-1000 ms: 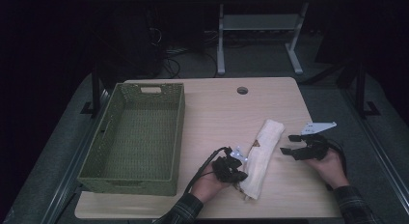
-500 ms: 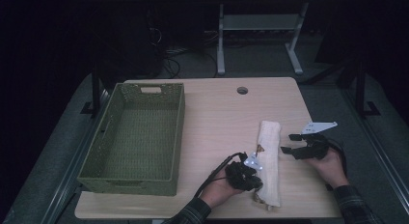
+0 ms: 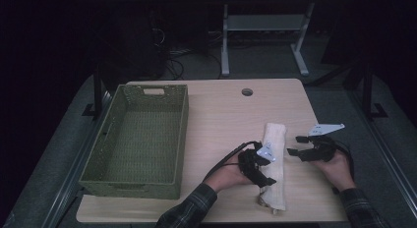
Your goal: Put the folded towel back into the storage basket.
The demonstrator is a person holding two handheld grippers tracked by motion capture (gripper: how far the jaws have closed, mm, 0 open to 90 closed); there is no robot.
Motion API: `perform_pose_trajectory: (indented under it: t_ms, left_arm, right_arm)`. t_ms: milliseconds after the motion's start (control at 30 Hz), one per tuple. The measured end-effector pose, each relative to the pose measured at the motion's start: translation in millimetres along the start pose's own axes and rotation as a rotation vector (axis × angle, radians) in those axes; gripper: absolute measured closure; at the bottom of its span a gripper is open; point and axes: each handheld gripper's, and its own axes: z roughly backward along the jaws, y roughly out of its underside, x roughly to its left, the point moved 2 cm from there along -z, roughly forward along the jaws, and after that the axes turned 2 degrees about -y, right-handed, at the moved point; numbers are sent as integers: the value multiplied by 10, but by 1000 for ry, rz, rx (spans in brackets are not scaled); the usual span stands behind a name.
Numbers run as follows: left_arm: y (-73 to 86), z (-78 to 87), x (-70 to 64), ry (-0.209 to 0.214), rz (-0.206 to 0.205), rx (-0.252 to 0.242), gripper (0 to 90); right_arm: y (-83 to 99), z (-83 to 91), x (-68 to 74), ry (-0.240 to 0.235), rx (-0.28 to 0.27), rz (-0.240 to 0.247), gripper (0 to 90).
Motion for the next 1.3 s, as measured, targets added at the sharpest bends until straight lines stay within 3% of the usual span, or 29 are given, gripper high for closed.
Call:
perform_pose_trajectory:
  t_ms: [100, 133, 300, 467, 533, 767, 967, 1100, 1167, 1233, 1300]
  left_arm:
    - [-15, -93, 28, 21, -31, 17, 263]
    - [-15, -138, 35, 47, -43, 21, 263]
    - [15, -254, 44, 46, -70, 70, 226]
    - [33, -278, 23, 23, -90, 74, 237]
    - [27, -272, 15, 11, -84, 79, 250]
    - [39, -215, 21, -14, -53, 73, 528]
    - [58, -177, 28, -13, 23, 62, 732]
    - [91, -122, 3, -14, 58, 78, 769]
    - [113, -86, -19, -18, 66, 88, 775]
    - [138, -48, -51, -18, 83, 90, 775]
    - [162, -4, -89, -22, 87, 91, 775]
  right_arm:
    - [4, 11, -7, 2, -3, -3, 303]
    - [4, 10, -7, -1, -7, -7, 304]
    - [10, 8, -15, 1, -3, -5, 307]
    - [11, 9, -18, 1, -3, -4, 311]
    - [11, 5, -19, 2, -1, -3, 312]
    - [3, 9, -9, -2, -1, -2, 312]
    - [-75, 36, 31, -30, -6, 45, 311]
    - [-204, 46, 38, -81, -15, 83, 307]
    - [-309, 4, 36, -124, -17, 135, 328]
    - [-330, -22, 35, -134, -23, 148, 335]
    - [-374, -118, 18, -160, 10, 158, 332]
